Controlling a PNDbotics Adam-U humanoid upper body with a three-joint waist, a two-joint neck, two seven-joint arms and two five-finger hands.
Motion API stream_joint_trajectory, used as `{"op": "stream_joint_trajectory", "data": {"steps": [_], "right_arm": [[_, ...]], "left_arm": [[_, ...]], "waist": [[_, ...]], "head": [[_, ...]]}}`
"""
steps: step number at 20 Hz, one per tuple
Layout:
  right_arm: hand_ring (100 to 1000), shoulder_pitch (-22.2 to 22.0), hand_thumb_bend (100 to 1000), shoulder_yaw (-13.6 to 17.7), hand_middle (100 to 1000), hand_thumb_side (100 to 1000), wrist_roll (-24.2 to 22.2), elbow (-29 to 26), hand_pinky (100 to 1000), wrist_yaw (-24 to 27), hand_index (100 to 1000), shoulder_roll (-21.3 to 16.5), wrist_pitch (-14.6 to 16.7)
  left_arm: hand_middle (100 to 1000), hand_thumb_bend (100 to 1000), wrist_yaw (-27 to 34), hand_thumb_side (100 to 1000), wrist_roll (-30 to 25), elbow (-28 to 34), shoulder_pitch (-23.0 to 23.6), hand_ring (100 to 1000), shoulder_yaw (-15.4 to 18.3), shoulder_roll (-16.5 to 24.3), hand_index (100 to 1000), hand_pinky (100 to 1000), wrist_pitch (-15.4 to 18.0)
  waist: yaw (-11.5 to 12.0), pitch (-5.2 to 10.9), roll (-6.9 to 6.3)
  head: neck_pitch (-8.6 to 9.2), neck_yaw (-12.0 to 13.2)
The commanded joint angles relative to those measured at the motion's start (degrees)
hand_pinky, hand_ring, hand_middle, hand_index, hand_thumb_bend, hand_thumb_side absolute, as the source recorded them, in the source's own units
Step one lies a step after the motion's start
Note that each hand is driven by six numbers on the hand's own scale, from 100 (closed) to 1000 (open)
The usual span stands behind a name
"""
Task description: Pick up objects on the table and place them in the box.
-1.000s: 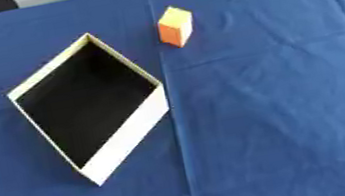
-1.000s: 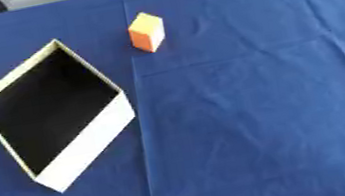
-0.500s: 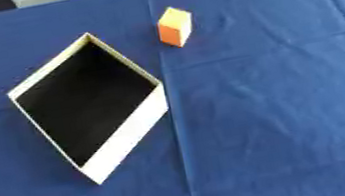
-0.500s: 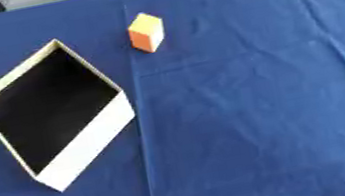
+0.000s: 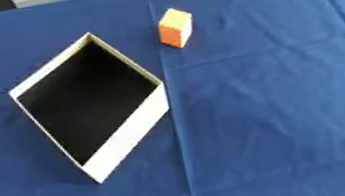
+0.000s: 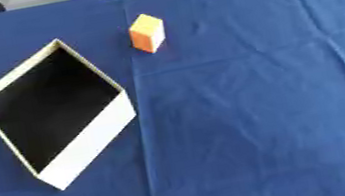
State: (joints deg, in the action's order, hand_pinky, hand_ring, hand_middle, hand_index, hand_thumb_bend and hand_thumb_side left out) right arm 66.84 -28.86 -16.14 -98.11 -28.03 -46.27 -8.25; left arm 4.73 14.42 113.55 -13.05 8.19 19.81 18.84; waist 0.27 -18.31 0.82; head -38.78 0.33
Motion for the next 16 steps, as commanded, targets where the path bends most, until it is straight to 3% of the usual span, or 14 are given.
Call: {"op": "stream_joint_trajectory", "data": {"steps": [1,7,12,16], "right_arm": [[937,3.00,100,-2.08,868,922,-2.73,4.24,882,-2.86,879,1.64,-1.26],[967,5.98,100,-2.79,911,965,-7.85,12.56,900,-7.95,914,7.21,1.48],[999,8.11,221,-4.89,950,893,-12.23,19.68,933,-9.55,953,11.45,5.80],[1000,9.40,240,-4.98,951,791,-15.68,25.28,936,-8.89,964,14.38,9.25]], "left_arm": [[501,100,0.30,654,-0.39,1.04,-0.23,462,-0.20,1.91,669,451,-0.03],[500,100,0.46,656,-0.56,1.04,-0.20,461,-0.29,2.04,669,451,-0.21],[500,100,0.57,657,-0.73,1.04,-0.41,461,-0.46,2.23,669,451,-0.29],[500,100,0.68,659,-0.93,1.04,-0.44,460,-0.59,2.12,669,450,-0.40]], "waist": [[-0.12,1.40,-0.06],[0.05,1.36,0.14],[-0.07,1.29,0.28],[-0.17,1.27,0.16]], "head": [[-0.36,-0.07],[-0.22,-0.19],[0.13,-0.84],[0.26,-1.10]]}}
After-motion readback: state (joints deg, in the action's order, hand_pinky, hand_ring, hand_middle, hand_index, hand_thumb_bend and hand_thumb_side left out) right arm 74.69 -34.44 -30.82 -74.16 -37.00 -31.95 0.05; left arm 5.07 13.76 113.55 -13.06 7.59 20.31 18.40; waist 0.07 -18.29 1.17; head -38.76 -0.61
